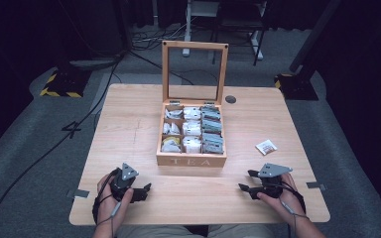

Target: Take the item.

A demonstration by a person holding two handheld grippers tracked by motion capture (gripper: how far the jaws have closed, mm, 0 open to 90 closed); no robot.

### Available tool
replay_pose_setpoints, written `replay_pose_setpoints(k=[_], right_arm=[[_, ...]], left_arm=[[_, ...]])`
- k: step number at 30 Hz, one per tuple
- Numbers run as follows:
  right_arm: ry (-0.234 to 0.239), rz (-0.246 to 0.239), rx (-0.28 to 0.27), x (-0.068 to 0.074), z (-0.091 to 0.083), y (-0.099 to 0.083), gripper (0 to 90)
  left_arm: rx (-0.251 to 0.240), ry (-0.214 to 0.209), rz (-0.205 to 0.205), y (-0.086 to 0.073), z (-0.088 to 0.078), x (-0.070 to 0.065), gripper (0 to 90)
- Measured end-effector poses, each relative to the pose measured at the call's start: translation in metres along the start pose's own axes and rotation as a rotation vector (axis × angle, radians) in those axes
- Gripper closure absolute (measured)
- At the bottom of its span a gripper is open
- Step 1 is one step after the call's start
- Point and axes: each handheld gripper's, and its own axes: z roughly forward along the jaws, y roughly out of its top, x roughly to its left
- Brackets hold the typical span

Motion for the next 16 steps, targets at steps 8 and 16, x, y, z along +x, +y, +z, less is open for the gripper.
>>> replay_pose_setpoints(k=[8,16], right_arm=[[-0.033,0.031,0.019,0.0006,0.0038,-0.0012,14.2],[-0.011,0.012,0.032,0.001,0.0054,-0.0005,8.4]], left_arm=[[0.0,0.009,0.005,-0.0006,0.0009,0.0019,15.7],[-0.02,-0.003,-0.004,-0.0027,0.0024,0.0048,14.6]])
